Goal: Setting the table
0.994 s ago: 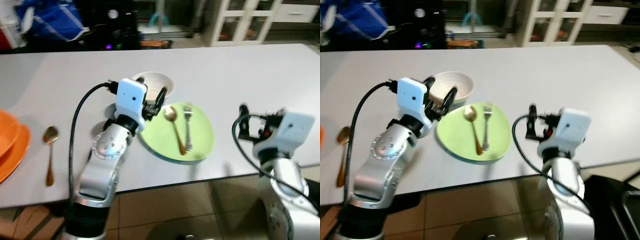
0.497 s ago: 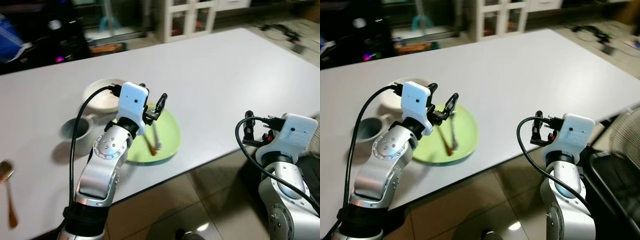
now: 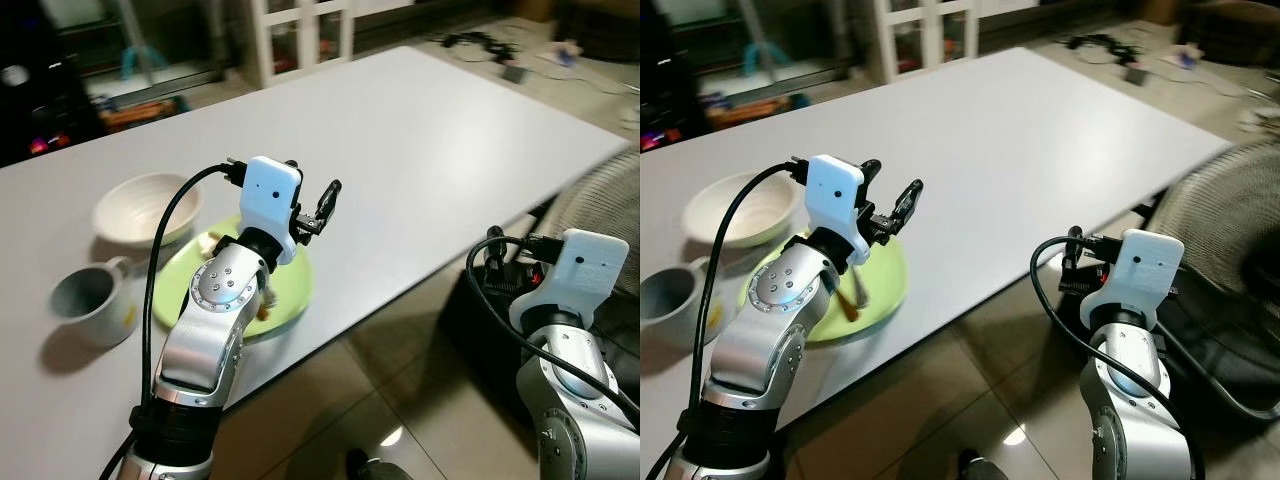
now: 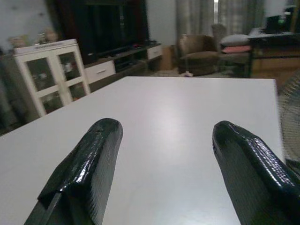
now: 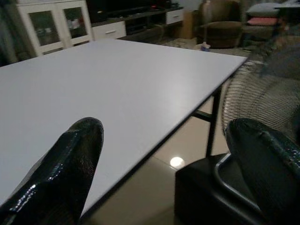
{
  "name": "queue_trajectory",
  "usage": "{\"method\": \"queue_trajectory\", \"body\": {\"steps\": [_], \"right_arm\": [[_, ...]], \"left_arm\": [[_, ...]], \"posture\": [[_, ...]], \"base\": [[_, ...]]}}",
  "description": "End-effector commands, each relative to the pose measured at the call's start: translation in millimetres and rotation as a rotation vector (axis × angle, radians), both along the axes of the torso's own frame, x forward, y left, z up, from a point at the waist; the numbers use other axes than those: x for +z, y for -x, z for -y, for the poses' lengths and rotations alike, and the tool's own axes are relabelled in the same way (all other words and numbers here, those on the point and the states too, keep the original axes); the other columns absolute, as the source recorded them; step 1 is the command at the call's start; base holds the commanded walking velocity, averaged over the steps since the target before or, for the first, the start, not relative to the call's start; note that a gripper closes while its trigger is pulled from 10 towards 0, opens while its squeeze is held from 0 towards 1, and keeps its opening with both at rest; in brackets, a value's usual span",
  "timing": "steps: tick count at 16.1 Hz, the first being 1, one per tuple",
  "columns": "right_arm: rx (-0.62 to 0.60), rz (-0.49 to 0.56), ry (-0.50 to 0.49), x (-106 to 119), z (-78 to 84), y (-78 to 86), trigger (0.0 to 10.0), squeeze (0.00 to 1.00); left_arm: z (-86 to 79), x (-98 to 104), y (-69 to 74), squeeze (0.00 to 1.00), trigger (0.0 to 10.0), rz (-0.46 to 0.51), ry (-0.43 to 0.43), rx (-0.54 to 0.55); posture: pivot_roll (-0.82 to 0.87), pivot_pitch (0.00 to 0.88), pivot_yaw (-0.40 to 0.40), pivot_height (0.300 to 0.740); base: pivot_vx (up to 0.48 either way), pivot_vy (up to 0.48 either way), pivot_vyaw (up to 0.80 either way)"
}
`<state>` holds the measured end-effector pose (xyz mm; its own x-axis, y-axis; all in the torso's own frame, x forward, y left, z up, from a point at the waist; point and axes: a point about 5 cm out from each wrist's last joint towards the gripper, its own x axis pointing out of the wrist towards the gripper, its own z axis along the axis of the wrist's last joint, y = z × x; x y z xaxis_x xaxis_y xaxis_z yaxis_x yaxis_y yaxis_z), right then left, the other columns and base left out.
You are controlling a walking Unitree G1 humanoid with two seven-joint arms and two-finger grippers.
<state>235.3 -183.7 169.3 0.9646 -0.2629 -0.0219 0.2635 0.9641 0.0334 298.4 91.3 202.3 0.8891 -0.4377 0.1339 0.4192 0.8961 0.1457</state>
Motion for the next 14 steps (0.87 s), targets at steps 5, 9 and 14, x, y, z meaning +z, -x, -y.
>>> {"method": "queue_trajectory", "body": {"steps": [5,9,14], "right_arm": [[0.012,-0.009,-0.006,0.1,-2.2,1.4,10.0,0.0],[0.02,-0.017,0.001,-0.2,-3.1,0.3,10.0,0.0],[0.023,-0.037,0.015,-1.7,-2.8,0.5,10.0,0.0]], "left_arm": [[-5.4,0.1,-3.9,0.0,10.0,-0.001,-0.02,0.028],[-4.5,-1.2,-4.0,0.0,10.0,-0.005,-0.019,0.028],[-5.9,-2.3,-5.3,0.0,10.0,-0.011,-0.022,0.054]], "posture": [[-0.15,0.0,0.052,0.74],[-0.15,0.0,0.05,0.74],[-0.15,0.0,0.048,0.74]], "base": [[0.0,0.0,-0.8],[0.0,0.0,-0.8],[0.0,0.0,-0.8]]}}
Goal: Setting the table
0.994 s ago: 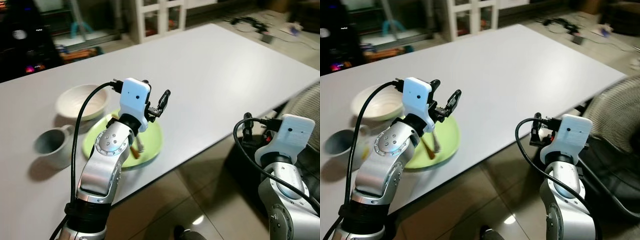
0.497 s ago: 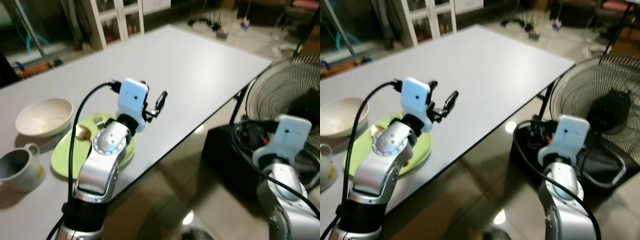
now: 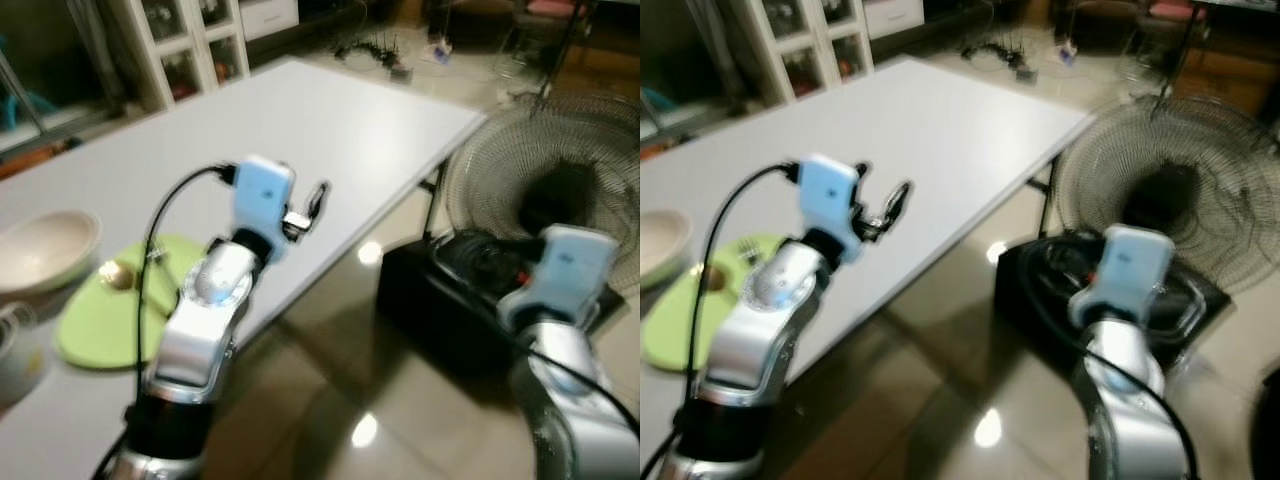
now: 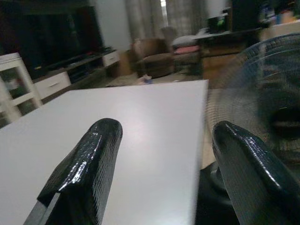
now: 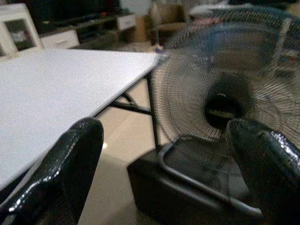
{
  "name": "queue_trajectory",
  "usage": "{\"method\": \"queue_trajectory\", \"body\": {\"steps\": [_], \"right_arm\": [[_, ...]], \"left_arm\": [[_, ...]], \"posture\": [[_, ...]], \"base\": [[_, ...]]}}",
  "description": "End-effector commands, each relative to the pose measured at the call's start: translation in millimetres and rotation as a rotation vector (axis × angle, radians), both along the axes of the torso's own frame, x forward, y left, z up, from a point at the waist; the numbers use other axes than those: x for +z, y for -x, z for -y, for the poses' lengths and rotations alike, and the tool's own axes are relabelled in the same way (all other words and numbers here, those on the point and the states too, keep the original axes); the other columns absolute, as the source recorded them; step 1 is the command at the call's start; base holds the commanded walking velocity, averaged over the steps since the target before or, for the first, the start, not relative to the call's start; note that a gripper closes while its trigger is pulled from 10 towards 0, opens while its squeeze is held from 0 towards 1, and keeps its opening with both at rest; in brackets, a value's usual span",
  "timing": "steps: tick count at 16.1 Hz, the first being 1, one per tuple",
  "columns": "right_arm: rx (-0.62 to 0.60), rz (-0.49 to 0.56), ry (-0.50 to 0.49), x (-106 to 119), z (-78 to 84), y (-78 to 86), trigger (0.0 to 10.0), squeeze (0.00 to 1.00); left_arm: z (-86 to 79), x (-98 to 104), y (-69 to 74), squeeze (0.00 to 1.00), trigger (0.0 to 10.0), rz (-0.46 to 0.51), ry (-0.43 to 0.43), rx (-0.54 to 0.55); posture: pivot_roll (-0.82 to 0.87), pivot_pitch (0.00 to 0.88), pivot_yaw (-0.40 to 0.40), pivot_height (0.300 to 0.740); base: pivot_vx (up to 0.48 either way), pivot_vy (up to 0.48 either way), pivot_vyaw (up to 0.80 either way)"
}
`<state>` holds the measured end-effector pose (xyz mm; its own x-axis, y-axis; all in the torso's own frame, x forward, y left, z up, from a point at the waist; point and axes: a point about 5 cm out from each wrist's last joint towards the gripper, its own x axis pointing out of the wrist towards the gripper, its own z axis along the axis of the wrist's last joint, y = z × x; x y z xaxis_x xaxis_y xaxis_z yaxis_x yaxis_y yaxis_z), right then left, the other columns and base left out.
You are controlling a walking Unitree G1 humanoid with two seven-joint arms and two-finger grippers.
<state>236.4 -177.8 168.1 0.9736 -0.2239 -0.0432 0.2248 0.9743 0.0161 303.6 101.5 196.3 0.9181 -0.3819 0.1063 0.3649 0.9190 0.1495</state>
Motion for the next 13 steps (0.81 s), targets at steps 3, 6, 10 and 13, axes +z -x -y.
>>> {"method": "queue_trajectory", "body": {"steps": [3,6,10,13], "right_arm": [[-0.049,-0.046,-0.004,-6,6.9,3.1,10.0,0.0],[-0.031,-0.067,0.0,-9,7.9,1.8,10.0,0.0],[0.014,-0.09,-0.031,-13,8.5,-9.1,10.0,0.0],[0.036,-0.148,-0.075,-27,6.5,-11.6,10.0,0.0]], "left_arm": [[-0.1,-6,-0.3,0.0,10.0,-0.01,-0.037,0.016],[-12.7,-17,-1.5,0.0,10.0,-0.043,-0.044,0.07],[-27.2,-17,-1.6,0.0,10.0,-0.016,-0.078,0.115],[-33.7,-19,0.2,0.0,10.0,-0.026,-0.087,0.133]], "posture": [[-0.15,0.0,0.047,0.74],[-0.15,0.0,0.031,0.74],[-0.1,0.0,-0.019,0.74],[-0.06,0.0,-0.045,0.74]], "base": [[0.0,0.0,-0.8],[0.0,0.0,-0.8],[0.0,0.0,-0.8],[0.0,0.0,-0.8]]}}
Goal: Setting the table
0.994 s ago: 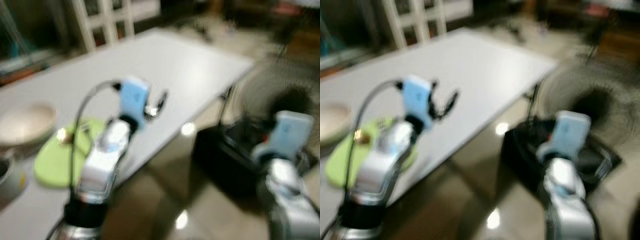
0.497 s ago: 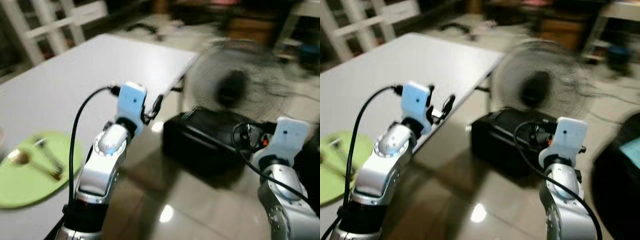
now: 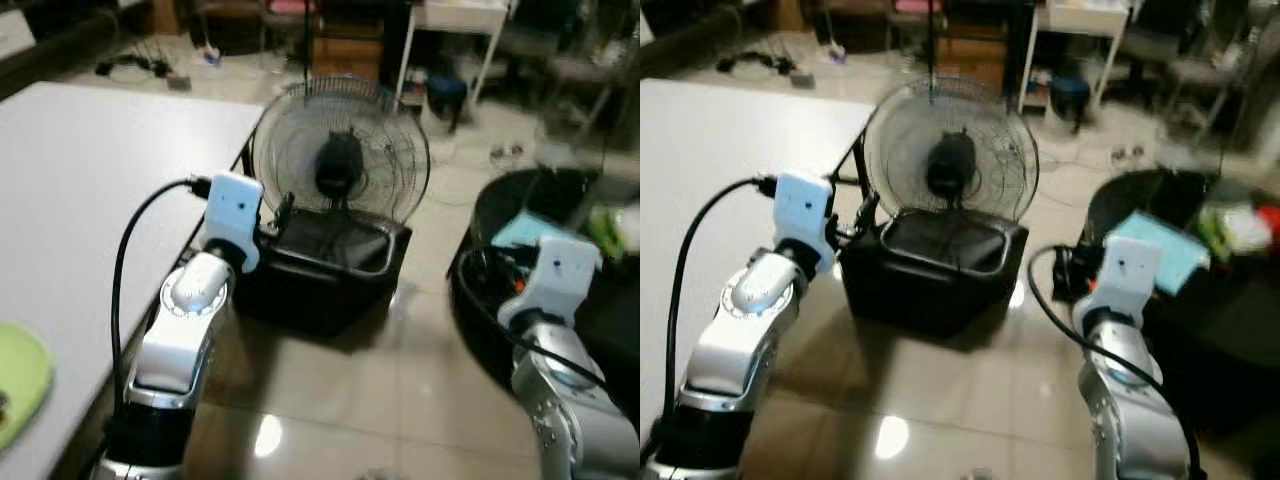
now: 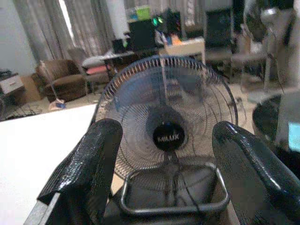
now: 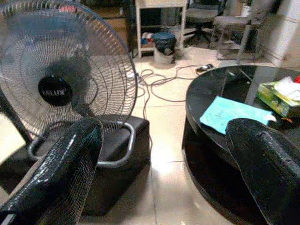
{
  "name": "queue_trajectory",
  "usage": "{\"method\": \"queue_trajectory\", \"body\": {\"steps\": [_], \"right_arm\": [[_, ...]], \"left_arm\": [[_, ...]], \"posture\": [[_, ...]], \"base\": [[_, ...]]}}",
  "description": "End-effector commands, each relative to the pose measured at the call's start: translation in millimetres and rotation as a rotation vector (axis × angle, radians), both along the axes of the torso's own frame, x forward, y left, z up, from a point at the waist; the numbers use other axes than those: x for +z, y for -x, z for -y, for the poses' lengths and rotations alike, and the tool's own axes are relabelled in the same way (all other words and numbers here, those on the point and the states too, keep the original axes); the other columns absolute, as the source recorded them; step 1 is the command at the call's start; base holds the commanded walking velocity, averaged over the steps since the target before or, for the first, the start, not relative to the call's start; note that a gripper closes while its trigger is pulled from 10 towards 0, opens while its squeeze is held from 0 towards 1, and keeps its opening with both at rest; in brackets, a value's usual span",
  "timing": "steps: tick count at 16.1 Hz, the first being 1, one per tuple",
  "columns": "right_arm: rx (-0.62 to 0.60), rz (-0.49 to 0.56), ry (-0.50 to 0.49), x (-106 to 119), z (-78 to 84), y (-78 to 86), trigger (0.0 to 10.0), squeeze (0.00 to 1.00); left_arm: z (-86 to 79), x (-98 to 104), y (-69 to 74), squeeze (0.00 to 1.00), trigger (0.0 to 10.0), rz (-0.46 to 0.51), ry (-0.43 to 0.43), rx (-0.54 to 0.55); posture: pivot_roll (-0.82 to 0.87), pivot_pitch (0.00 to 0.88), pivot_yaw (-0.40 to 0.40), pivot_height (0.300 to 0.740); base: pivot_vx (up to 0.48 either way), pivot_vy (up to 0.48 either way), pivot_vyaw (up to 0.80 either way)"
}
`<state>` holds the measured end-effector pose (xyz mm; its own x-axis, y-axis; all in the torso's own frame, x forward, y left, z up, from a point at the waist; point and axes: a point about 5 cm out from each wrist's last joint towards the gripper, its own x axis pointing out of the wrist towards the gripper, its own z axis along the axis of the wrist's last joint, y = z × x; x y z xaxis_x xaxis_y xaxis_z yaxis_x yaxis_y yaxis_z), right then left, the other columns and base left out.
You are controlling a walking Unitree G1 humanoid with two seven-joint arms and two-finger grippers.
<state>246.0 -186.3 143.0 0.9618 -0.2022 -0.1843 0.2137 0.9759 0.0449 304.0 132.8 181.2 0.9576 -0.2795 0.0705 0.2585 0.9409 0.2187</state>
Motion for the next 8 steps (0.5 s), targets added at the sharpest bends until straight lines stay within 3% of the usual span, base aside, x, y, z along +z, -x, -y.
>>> {"method": "queue_trajectory", "body": {"steps": [1,3,4,6,8], "right_arm": [[0.036,-0.056,-0.044,-12,-4.5,-3.8,10.0,0.0],[0.056,-0.096,-0.033,-25,-2.1,-8.8,10.0,0.0],[0.053,-0.136,-0.028,-38,5.6,-11.4,10.0,0.0],[0.062,-0.174,-0.052,-50,9.1,-10.7,10.0,0.0],[0.097,-0.248,-0.022,-75,16.0,-7.8,10.0,0.0]], "left_arm": [[-2.3,-9,0.8,0.0,10.0,-0.035,-0.013,0.012],[2.4,-21,-0.4,0.0,10.0,-0.074,-0.043,-0.011],[7.3,-37,-2.7,0.0,10.0,-0.123,-0.07,-0.027],[9.2,-48,-3.1,0.0,10.0,-0.168,-0.054,-0.03],[10.1,-69,-3.6,0.0,10.0,-0.249,-0.048,-0.038]], "posture": [[-0.06,0.0,-0.041,0.74],[-0.07,0.0,-0.025,0.74],[-0.08,0.0,-0.01,0.74],[-0.08,0.0,0.001,0.74],[-0.1,0.0,0.012,0.74]], "base": [[0.0,0.0,-0.8],[0.304,0.0,-0.8],[0.322,0.0,-0.8],[0.326,0.0,-0.52],[0.349,0.0,0.0]]}}
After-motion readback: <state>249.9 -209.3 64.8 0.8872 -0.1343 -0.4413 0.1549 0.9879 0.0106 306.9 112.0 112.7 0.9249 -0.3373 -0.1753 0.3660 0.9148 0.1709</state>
